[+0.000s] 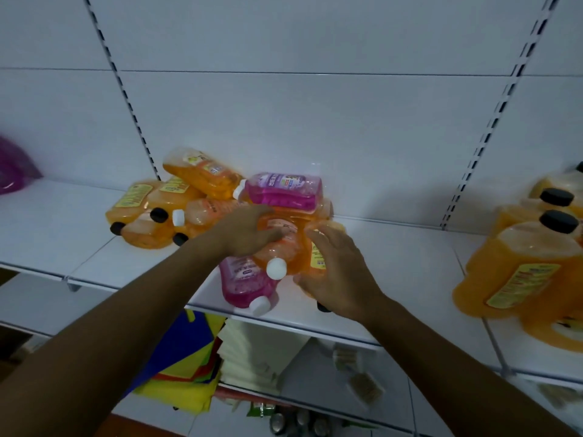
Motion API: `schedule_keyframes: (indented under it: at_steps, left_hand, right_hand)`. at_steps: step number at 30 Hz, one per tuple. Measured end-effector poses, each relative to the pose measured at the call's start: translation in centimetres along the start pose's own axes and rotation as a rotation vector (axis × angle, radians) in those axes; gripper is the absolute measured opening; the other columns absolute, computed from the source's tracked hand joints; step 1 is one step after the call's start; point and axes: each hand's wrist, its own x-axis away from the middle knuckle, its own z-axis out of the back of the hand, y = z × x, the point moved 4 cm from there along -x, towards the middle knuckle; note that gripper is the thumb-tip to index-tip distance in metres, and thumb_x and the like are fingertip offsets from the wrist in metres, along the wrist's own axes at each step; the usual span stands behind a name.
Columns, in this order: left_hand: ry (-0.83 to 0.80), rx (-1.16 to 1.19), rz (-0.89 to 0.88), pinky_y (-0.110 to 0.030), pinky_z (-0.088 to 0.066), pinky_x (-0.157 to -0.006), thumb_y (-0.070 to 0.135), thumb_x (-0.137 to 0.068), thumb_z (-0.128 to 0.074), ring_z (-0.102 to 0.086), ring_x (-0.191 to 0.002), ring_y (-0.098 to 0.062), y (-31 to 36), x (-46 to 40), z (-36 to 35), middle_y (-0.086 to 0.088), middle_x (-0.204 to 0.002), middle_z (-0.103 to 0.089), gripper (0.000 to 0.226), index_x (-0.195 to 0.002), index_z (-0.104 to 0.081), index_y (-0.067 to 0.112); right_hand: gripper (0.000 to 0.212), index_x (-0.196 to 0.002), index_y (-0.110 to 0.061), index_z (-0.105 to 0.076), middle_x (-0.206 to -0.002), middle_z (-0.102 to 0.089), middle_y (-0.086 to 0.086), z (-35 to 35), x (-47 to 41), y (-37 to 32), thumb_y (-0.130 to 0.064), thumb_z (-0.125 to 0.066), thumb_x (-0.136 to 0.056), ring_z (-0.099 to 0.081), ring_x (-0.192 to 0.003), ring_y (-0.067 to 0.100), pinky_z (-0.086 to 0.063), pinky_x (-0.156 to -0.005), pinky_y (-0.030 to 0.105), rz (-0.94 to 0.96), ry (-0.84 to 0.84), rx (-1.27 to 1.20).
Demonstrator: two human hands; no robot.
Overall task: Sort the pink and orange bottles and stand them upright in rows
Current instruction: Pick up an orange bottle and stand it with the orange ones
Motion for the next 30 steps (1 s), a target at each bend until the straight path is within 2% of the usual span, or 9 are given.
schedule_keyframes:
  at_steps: [4,7,10,13,17,20,25,27,30]
  left_hand:
    - [0.006,0.079,0.038,-0.023,-0.043,-0.082,0.043,-0.099,-0.045,-0.056,-0.105,-0.01,-0.4,0.6,-0.1,0.007,-0.121,-0.06,0.037,-0.133,-0.052,0.03]
    - [0.049,0.16,0.074,-0.034,-0.05,-0.094,0.04,-0.1,-0.043,-0.06,-0.107,-0.014,-0.6,0.8,-0.1,0.004,-0.121,-0.064,0.035,-0.129,-0.058,0.026]
    - [0.082,0.214,0.076,-0.039,-0.054,-0.091,0.037,-0.101,-0.042,-0.065,-0.096,-0.012,-0.7,0.8,0.2,0.002,-0.105,-0.069,0.033,-0.115,-0.066,0.019]
    - [0.101,0.28,0.059,-0.04,-0.055,-0.089,0.031,-0.103,-0.04,-0.065,-0.091,-0.013,-0.5,0.9,0.2,0.001,-0.096,-0.069,0.032,-0.105,-0.068,0.016]
    - [0.163,0.332,0.038,-0.038,-0.051,-0.094,0.007,-0.101,-0.038,-0.058,-0.108,-0.018,-1.1,0.8,0.8,-0.002,-0.118,-0.062,0.033,-0.123,-0.061,0.014]
    - [0.1,0.229,-0.056,-0.019,-0.044,-0.086,0.0,-0.09,-0.058,-0.049,-0.116,-0.01,-1.8,0.5,1.0,0.002,-0.132,-0.054,0.055,-0.14,-0.047,0.021]
    - [0.023,0.247,-0.157,-0.028,-0.05,-0.094,0.028,-0.076,-0.08,-0.059,-0.105,0.001,-0.5,-0.5,0.7,0.014,-0.122,-0.063,0.065,-0.134,-0.05,0.03]
    - [-0.005,0.314,-0.204,-0.031,-0.054,-0.091,0.029,-0.077,-0.079,-0.063,-0.101,-0.001,0.8,-0.8,0.4,0.013,-0.115,-0.067,0.055,-0.127,-0.057,0.028]
    - [-0.031,0.357,-0.251,-0.042,-0.057,-0.085,0.035,-0.071,-0.083,-0.067,-0.092,-0.013,3.9,-0.7,-0.4,0.007,-0.102,-0.071,0.046,-0.113,-0.065,0.029]
  right_hand:
    - [0.089,-0.147,-0.025,-0.029,-0.152,-0.037,-0.002,-1.9,-1.6,-2.2,-0.056,-0.072,-0.076,-0.038,-0.136,0.021,-0.033,-0.112,0.042,0.126,-0.042,0.14]
    - [0.086,-0.146,-0.016,-0.033,-0.149,-0.041,0.005,-2.6,-2.5,-3.2,-0.045,-0.076,-0.077,-0.045,-0.132,0.026,-0.036,-0.108,0.039,0.172,-0.038,0.223]
    - [0.08,-0.145,-0.012,-0.038,-0.147,-0.045,0.009,-3.0,-2.6,-3.3,-0.035,-0.078,-0.079,-0.047,-0.132,0.029,-0.041,-0.104,0.04,0.221,-0.044,0.272]
    - [0.076,-0.146,-0.012,-0.036,-0.148,-0.044,0.009,-2.5,-2.6,-2.9,-0.028,-0.075,-0.083,-0.047,-0.132,0.028,-0.044,-0.103,0.04,0.19,-0.052,0.122]
    - [0.066,-0.137,-0.015,-0.043,-0.134,-0.056,0.004,-0.4,-3.2,-2.7,-0.029,-0.075,-0.082,-0.057,-0.115,0.02,-0.049,-0.094,0.025,0.08,-0.026,-0.148]
    - [0.058,-0.128,-0.02,-0.048,-0.119,-0.06,-0.003,2.3,-3.7,-2.8,-0.031,-0.077,-0.079,-0.056,-0.1,0.01,-0.038,-0.076,0.004,-0.041,0.049,-0.269]
    - [0.048,-0.123,-0.023,-0.053,-0.11,-0.063,-0.009,6.4,-3.9,-2.4,-0.035,-0.074,-0.082,-0.06,-0.099,0.008,-0.051,-0.081,0.018,-0.144,0.201,-0.425]
    - [0.049,-0.122,-0.022,-0.052,-0.112,-0.064,-0.005,7.6,-3.4,-1.9,-0.041,-0.073,-0.081,-0.063,-0.1,0.011,-0.057,-0.083,0.033,-0.195,0.232,-0.475]
    - [0.058,-0.124,-0.022,-0.049,-0.119,-0.063,-0.002,10.2,-1.3,-1.2,-0.047,-0.074,-0.077,-0.064,-0.101,0.014,-0.058,-0.083,0.04,-0.264,0.326,-0.488]
